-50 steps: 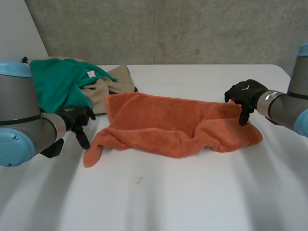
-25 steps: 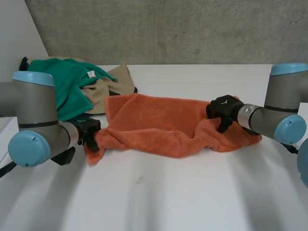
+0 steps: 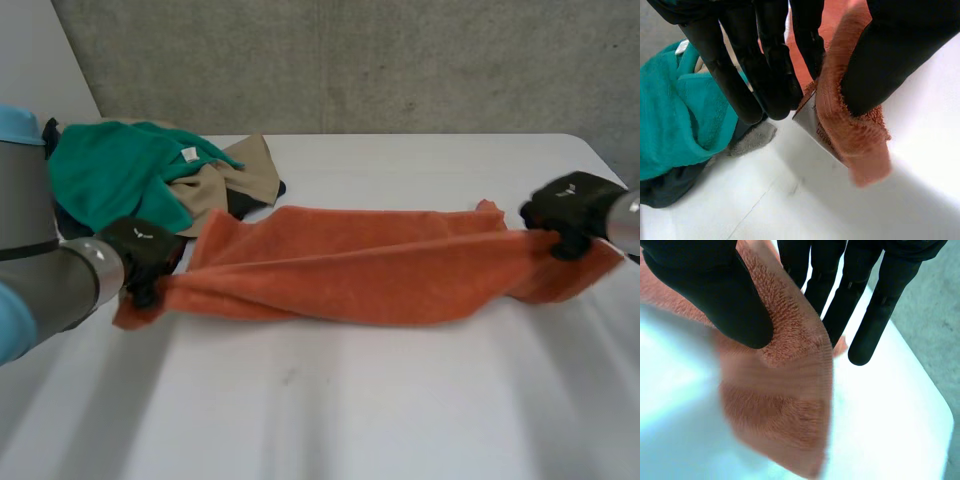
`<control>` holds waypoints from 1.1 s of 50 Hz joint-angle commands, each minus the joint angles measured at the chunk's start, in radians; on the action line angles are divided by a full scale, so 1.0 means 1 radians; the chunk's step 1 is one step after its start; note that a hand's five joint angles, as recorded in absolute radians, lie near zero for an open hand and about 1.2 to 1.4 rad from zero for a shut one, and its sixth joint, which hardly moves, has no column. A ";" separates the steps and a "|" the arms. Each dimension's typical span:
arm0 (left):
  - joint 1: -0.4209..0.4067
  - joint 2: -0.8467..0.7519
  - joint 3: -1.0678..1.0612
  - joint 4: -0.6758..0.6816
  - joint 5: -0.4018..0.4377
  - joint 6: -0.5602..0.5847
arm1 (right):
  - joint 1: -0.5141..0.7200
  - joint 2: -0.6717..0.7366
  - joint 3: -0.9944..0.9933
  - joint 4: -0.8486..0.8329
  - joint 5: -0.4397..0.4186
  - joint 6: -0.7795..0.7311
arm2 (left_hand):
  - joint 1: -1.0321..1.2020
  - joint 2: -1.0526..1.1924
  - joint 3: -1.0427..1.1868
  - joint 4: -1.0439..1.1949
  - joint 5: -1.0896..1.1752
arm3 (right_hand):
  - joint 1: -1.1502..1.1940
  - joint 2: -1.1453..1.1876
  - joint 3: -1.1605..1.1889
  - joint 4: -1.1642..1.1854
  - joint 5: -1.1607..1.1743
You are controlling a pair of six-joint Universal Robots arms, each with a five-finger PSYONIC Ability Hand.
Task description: Fold the laundry.
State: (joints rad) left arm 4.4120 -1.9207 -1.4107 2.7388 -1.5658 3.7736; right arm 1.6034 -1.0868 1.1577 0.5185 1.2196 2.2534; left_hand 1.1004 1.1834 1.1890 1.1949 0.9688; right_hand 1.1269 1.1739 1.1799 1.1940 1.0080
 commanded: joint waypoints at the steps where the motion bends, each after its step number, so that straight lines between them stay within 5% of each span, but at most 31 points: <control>1: -0.002 0.190 -0.062 -0.036 0.009 0.133 | -0.085 -0.246 0.132 0.114 0.032 -0.196 | 0.296 0.213 0.207 0.201 0.253 | 0.269 0.222 0.216 0.202 0.214; 11: -0.042 0.321 -0.024 0.050 0.012 0.040 | -0.161 -0.387 0.128 0.100 0.002 -0.051 | 0.296 0.213 0.207 0.201 0.253 | 0.269 0.222 0.216 0.202 0.214; 21: -0.066 0.077 0.053 0.209 0.000 0.069 | -0.099 -0.245 0.180 -0.041 -0.023 -0.048 | 0.296 0.213 0.207 0.201 0.253 | 0.269 0.222 0.216 0.202 0.214; 34: -0.103 -0.256 0.656 0.576 -0.065 0.058 | 0.016 0.063 -0.286 -0.608 0.150 0.216 | 0.296 0.213 0.207 0.201 0.253 | 0.269 0.222 0.216 0.202 0.214; 43: -0.103 -0.301 0.900 0.674 -0.131 -0.086 | 0.001 0.054 -0.421 -0.997 0.253 0.552 | 0.296 0.213 0.207 0.201 0.253 | 0.269 0.222 0.216 0.202 0.214; 55: -0.082 -0.307 0.667 0.648 -0.114 -0.190 | -0.014 0.028 -0.228 -0.867 0.137 0.569 | 0.296 0.213 0.207 0.201 0.253 | 0.269 0.222 0.216 0.202 0.214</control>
State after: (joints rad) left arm 4.3132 -2.2257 -0.5874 3.3825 -1.6854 3.6039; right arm 1.6047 -1.0618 0.8210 -0.4368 1.4158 2.8422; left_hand 1.0996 1.1885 1.1923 1.1997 0.9689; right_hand 1.1270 1.1739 1.1881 1.1947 1.0233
